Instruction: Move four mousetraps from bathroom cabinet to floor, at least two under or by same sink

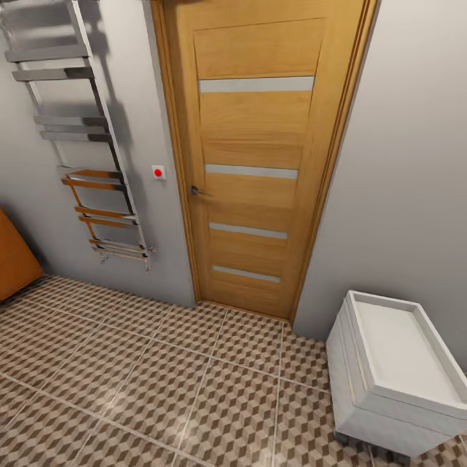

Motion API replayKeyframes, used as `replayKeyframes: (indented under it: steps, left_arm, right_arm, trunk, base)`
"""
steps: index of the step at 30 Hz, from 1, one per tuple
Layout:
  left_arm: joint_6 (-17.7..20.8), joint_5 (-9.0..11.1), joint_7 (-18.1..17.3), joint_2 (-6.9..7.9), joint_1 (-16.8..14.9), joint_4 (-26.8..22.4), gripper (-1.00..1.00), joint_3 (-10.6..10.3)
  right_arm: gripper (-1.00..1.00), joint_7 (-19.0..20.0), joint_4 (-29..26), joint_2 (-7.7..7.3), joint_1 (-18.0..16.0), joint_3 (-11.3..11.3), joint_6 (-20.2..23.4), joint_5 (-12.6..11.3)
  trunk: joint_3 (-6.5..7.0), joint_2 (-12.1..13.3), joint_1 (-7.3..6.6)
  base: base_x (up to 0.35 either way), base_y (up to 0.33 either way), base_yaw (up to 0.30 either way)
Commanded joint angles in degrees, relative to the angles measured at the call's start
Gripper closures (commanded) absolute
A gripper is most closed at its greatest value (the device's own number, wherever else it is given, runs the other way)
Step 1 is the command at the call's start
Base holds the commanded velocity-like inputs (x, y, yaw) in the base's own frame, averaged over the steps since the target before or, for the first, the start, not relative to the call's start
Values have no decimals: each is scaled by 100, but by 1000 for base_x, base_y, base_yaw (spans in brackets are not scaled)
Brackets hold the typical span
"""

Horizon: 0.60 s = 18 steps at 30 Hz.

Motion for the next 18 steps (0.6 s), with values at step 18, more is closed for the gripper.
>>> replayKeyframes:
  steps: [18]
  left_arm:
    - [7,27,22,4,-9,1,-100,18]
  right_arm:
    - [-100,39,8,0,-2,52,-8,-30]
  trunk:
    - [-11,-12,3]
  base:
    - [0,18,126]
